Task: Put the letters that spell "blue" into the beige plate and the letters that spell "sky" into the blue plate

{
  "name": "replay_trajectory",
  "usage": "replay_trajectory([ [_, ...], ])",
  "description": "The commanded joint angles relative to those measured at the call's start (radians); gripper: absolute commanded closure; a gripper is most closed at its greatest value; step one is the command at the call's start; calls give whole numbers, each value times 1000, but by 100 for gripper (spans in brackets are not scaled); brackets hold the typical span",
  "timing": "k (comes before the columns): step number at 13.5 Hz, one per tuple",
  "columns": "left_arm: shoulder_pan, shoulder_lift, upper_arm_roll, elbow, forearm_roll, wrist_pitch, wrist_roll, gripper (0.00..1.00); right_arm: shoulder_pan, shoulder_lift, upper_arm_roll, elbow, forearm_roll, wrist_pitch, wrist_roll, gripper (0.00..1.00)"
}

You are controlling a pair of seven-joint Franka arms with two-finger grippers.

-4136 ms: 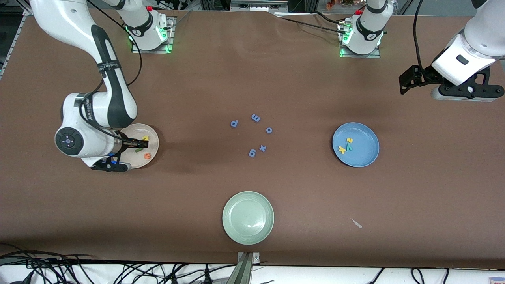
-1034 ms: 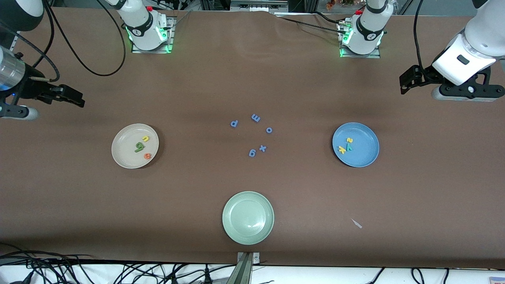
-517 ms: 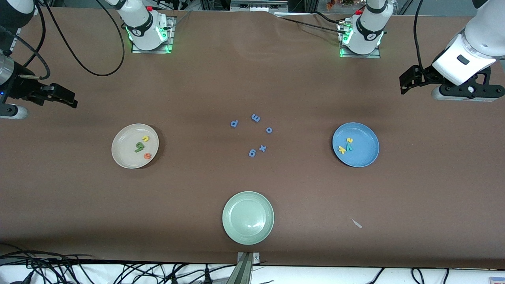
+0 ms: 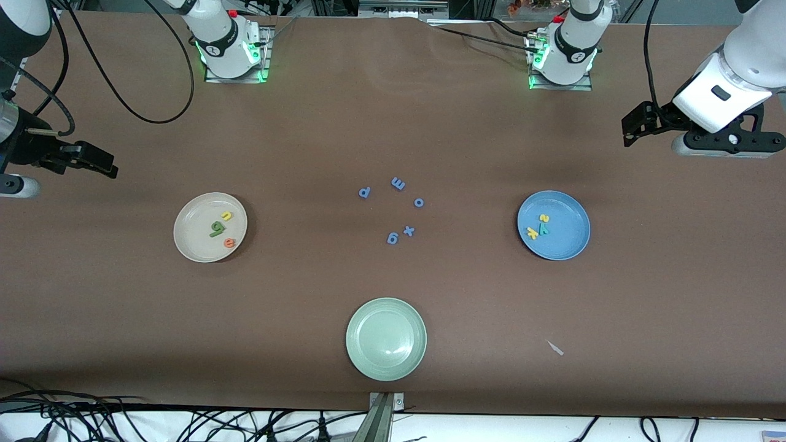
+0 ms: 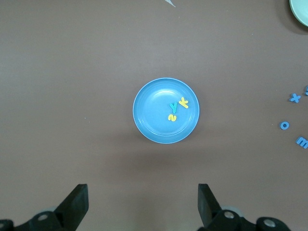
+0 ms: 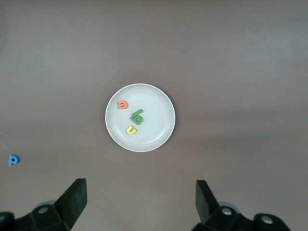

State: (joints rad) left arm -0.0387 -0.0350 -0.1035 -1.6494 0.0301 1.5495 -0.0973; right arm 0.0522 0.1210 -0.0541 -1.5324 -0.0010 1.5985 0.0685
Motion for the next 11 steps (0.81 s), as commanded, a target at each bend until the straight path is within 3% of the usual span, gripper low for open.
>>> replay_trajectory([
  [1,5,7,4,25,-25,-23,11,0,-5,17,2,29,-7,-5,-6,0],
  [11,5,6,2,25,-25,-23,11,0,-2,20,5,23,-5,-9,8,0],
])
